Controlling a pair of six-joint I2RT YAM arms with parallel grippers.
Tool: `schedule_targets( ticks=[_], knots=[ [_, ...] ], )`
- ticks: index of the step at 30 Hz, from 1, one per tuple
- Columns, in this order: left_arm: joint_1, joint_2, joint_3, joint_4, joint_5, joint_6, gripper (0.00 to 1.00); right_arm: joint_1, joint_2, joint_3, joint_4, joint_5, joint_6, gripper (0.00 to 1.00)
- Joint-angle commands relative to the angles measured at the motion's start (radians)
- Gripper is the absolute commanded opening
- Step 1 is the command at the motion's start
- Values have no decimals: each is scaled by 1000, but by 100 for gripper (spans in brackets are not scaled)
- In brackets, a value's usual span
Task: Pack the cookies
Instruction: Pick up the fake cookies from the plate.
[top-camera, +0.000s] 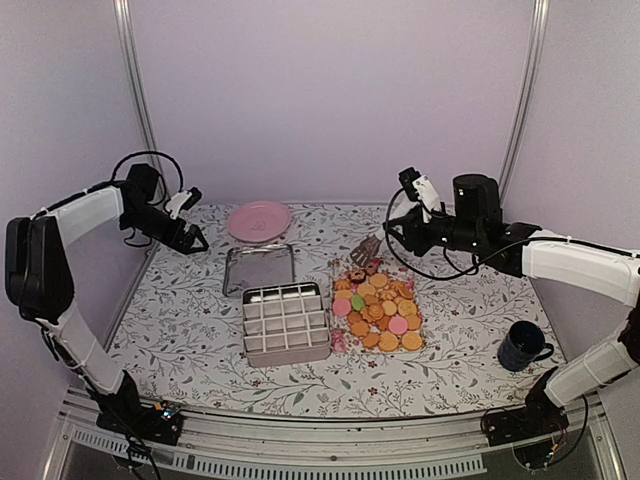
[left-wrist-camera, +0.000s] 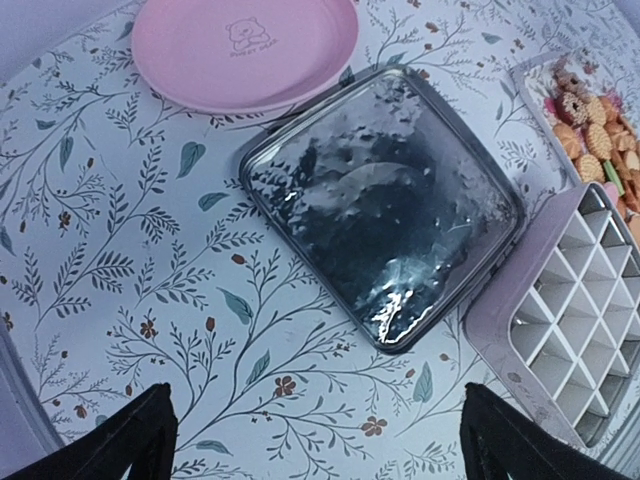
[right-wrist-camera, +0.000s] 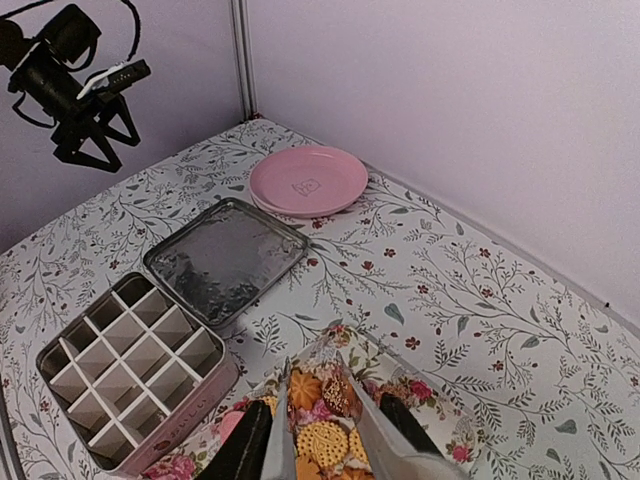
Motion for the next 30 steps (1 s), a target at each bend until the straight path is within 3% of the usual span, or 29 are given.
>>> schedule_targets(
  ticks=[1, 9, 14, 30],
  knots=[
    [-11, -53, -43, 62, -4, 8, 99, -3, -29, -6, -81, 19, 26, 37],
    [-124, -72, -114, 34, 26, 69, 99, -3, -79, -42, -128, -31, 67, 38],
    [-139, -74, -131, 35, 41, 75, 99, -2, -81, -54, -176, -98, 79, 38],
    [-193, -94, -113, 22, 20, 86, 99, -2, -76, -111, -166, -80, 65, 39]
  ],
)
